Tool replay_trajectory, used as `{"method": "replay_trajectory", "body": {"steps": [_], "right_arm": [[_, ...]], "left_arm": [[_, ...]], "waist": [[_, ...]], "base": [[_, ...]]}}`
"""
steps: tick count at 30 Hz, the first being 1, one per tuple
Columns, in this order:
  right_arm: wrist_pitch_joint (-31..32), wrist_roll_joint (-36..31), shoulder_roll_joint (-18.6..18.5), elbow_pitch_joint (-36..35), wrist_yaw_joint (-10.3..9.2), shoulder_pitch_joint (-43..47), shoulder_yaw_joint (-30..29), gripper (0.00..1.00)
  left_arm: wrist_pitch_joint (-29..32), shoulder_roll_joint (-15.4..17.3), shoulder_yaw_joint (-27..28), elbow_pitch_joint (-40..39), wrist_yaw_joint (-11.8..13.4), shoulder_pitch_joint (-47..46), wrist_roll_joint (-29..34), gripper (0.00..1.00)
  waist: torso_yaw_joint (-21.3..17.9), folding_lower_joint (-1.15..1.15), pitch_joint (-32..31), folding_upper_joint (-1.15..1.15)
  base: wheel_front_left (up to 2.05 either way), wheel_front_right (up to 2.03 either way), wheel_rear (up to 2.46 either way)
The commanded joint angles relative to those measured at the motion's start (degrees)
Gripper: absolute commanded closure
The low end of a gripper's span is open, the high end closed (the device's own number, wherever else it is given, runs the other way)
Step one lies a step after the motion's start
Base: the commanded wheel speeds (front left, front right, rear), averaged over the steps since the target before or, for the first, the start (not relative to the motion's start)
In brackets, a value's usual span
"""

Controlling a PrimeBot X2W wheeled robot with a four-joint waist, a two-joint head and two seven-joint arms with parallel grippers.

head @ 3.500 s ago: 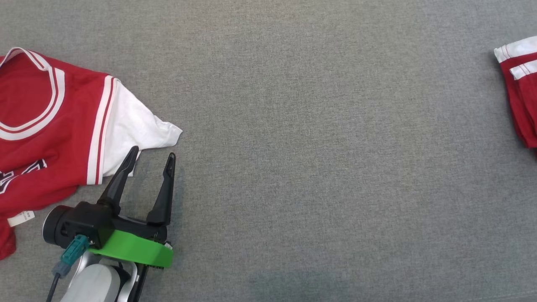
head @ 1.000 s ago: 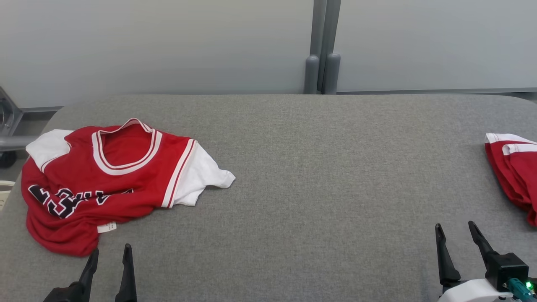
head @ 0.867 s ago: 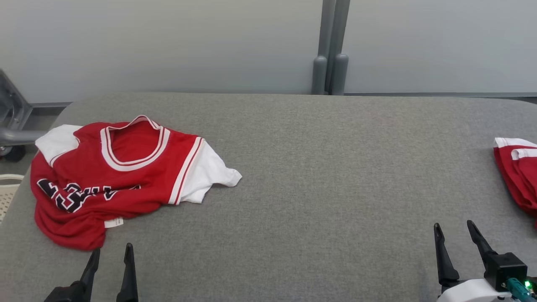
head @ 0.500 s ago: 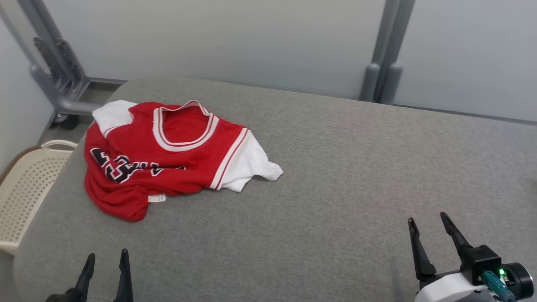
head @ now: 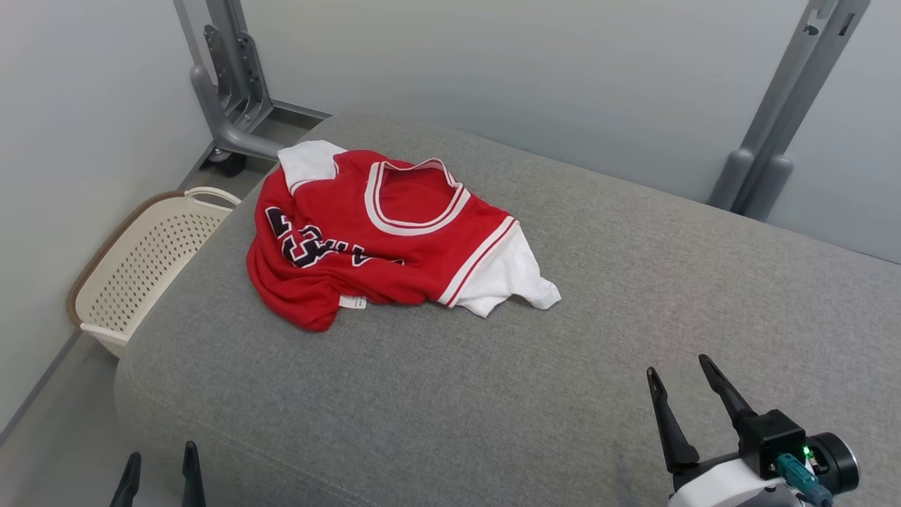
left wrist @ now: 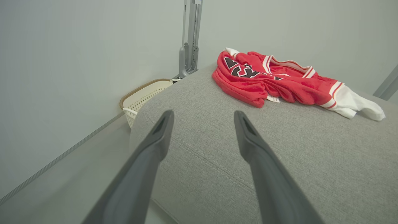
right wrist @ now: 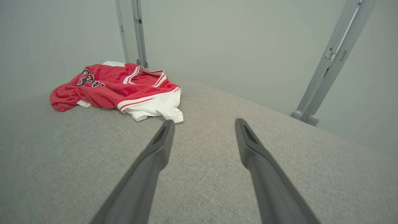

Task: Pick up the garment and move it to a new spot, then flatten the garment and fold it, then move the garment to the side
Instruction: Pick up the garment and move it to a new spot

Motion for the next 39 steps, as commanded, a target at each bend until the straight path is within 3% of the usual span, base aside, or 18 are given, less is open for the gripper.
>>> {"method": "replay_trajectory", "body": {"steps": [1,8,16,26,29,32,39], "right_arm": [[-0.2,0.4,-0.3,-0.3,-0.06,-0.1,0.3,0.00],[-0.2,0.0,-1.0,-1.8,-0.06,-0.5,0.2,0.00],[-0.2,-0.9,-3.1,-4.0,-0.06,-3.9,0.5,0.00],[-0.2,-0.5,-5.2,-6.7,-0.06,-9.0,3.6,0.00],[-0.2,-0.2,-5.5,-6.9,-0.06,-10.4,4.7,0.00],[-0.2,0.0,-5.7,-7.0,-0.06,-11.7,6.6,0.00],[-0.2,0.8,-5.6,-6.3,-0.06,-11.8,8.8,0.00]], "left_arm": [[0.0,-0.2,0.1,0.1,-0.2,0.3,-0.7,0.00],[2.3,-0.3,-3.6,1.2,-0.2,-6.8,-3.1,0.00],[16.6,-2.0,-6.4,6.4,1.2,-24.8,-8.1,0.00],[33.4,0.7,-6.7,25.7,4.5,-48.8,-9.7,0.00],[36.5,1.5,-6.2,31.4,5.0,-52.5,-10.7,0.00],[41.5,2.4,-5.7,37.8,3.9,-56.3,-12.6,0.00],[45.9,4.6,-6.3,45.9,4.5,-59.8,-12.5,0.00]], "waist": [[0.3,0.00,0.1,0.69],[-1.4,0.00,3.6,0.69],[-3.3,0.00,11.7,0.69],[-8.1,0.00,20.0,0.69],[-9.8,0.00,21.5,0.69],[-12.1,0.00,23.1,0.69],[-14.7,0.00,24.4,0.69]], "base": [[0.00,0.00,0.00],[0.00,0.00,0.00],[0.00,0.00,0.00],[0.00,0.00,0.00],[0.00,0.00,0.00],[0.00,0.00,0.00],[0.00,0.00,0.00]]}}
